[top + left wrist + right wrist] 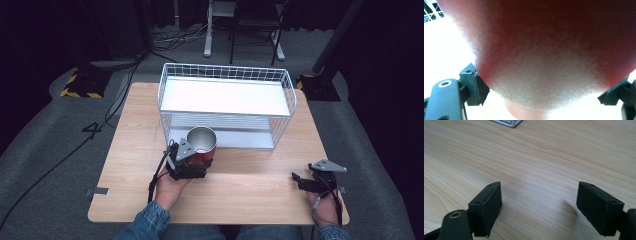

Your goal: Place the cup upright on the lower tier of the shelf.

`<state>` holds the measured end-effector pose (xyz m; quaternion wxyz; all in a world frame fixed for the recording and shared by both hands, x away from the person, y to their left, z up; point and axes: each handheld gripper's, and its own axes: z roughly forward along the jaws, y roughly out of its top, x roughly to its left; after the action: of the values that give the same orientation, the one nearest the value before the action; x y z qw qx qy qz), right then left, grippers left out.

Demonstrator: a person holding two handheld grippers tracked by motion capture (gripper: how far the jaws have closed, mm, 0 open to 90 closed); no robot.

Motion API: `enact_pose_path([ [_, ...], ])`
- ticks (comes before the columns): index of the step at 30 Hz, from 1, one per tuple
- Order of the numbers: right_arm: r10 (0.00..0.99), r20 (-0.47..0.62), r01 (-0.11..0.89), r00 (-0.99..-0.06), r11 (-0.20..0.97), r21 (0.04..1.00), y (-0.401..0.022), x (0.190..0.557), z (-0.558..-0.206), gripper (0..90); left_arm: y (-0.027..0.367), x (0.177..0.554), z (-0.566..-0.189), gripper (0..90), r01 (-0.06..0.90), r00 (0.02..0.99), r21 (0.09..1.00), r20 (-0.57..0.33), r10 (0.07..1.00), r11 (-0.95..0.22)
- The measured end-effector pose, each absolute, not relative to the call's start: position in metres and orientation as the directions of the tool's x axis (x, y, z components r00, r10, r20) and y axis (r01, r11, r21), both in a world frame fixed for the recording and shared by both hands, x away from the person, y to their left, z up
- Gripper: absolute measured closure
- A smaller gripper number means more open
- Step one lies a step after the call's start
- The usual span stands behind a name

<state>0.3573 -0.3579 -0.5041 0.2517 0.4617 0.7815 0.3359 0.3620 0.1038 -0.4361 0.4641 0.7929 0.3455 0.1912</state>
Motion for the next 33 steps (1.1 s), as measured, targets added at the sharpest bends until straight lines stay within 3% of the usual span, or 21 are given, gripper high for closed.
enact_pose_path([
  [12, 0.892, -0.093, 0.548, -0.443, 0.351, 0.759, -0.357, 0.357, -0.504, 21.0, 0.085, 0.394, -0.45, 16.4, 0.391, 0.681, 0.872, -0.058, 0.73, -0.295],
  [21, 0.891, -0.101, 0.544, -0.442, 0.356, 0.76, -0.357, 0.356, -0.504, 21.0, 0.073, 0.415, -0.454, 16.4, 0.372, 0.651, 0.881, -0.022, 0.759, -0.294],
  [33, 0.89, -0.109, 0.54, -0.442, 0.361, 0.76, -0.356, 0.356, -0.504, 21.0, 0.054, 0.447, -0.464, 16.4, 0.383, 0.605, 0.893, -0.049, 0.794, -0.236],
])
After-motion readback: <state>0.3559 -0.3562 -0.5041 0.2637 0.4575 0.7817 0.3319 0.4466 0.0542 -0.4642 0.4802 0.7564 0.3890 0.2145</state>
